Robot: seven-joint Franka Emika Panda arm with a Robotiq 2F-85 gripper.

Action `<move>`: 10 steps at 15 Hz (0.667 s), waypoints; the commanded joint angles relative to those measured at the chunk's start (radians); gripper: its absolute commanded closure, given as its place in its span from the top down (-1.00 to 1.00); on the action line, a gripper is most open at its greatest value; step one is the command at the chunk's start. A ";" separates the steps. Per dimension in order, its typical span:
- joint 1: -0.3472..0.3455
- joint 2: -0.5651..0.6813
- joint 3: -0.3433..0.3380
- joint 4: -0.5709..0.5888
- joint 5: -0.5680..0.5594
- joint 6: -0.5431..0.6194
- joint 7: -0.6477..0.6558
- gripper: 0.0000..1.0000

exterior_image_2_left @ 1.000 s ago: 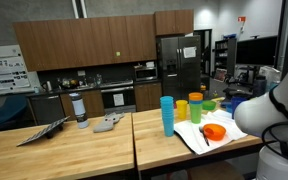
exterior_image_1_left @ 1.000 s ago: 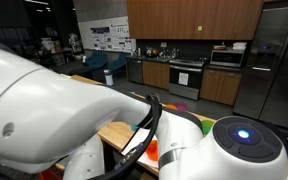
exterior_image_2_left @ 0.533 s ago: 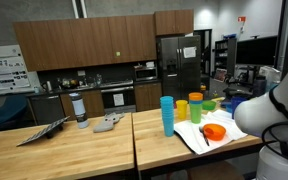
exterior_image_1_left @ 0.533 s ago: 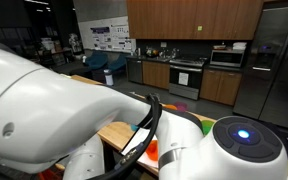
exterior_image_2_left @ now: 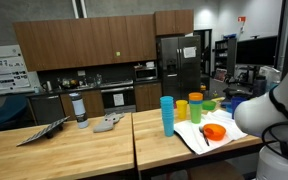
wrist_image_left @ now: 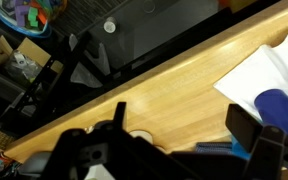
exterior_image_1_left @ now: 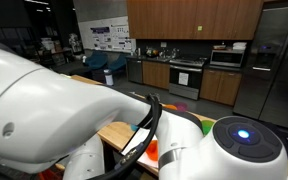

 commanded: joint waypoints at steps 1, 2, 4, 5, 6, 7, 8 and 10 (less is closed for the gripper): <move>-0.006 0.001 0.008 0.001 0.007 -0.004 -0.005 1.00; -0.006 0.001 0.008 0.001 0.007 -0.004 -0.005 1.00; -0.006 0.001 0.008 0.001 0.007 -0.004 -0.005 1.00; -0.006 0.001 0.008 0.001 0.007 -0.004 -0.005 1.00; -0.006 0.001 0.008 0.001 0.007 -0.004 -0.005 1.00; -0.006 0.001 0.008 0.001 0.007 -0.004 -0.005 1.00; 0.019 0.004 -0.015 0.010 0.027 0.003 -0.031 1.00; 0.066 0.018 -0.059 0.026 0.063 0.039 -0.077 1.00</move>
